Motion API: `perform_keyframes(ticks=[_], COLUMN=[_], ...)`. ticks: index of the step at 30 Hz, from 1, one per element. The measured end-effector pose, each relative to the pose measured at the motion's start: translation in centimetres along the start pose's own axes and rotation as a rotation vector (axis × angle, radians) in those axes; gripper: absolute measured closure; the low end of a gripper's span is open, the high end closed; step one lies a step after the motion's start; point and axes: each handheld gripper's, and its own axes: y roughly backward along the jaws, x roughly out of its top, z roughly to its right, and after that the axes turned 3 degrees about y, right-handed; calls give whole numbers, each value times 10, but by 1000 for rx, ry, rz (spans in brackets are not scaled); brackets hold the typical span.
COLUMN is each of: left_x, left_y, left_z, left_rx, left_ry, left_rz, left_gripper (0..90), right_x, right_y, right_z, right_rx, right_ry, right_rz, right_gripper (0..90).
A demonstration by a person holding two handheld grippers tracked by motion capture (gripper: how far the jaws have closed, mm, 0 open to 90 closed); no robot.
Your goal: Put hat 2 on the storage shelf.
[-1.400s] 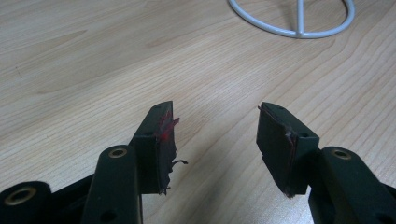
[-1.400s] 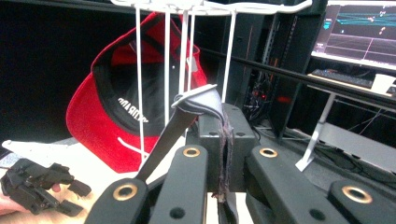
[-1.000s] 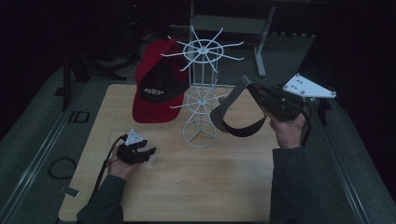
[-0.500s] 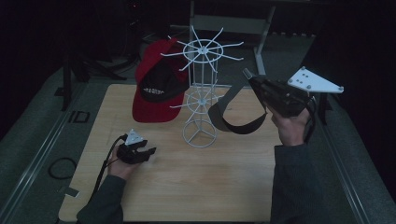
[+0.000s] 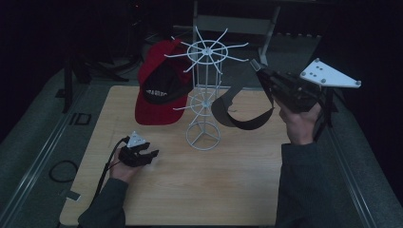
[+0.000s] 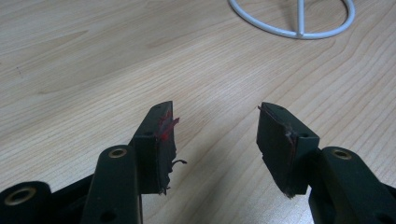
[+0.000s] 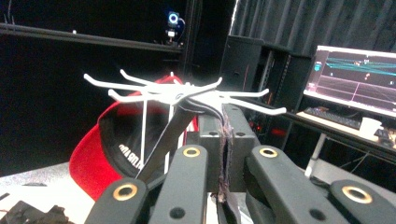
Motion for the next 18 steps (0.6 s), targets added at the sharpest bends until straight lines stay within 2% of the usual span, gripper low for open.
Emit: perform_keyframes(ticks=[5,11,18], left_x=[0,0,0], left_y=[0,0,0], left_z=[0,0,0], left_rx=[0,0,-2], left_ry=[2,2,7], left_rz=[1,1,2], left_gripper=[472,472,471], right_x=[7,11,10], right_y=[-5,-15,-22], right_z=[3,6,13], right_rx=[5,6,8], right_ry=[3,8,-9], right_rz=[16,9,-12], right_gripper=[881,881,881])
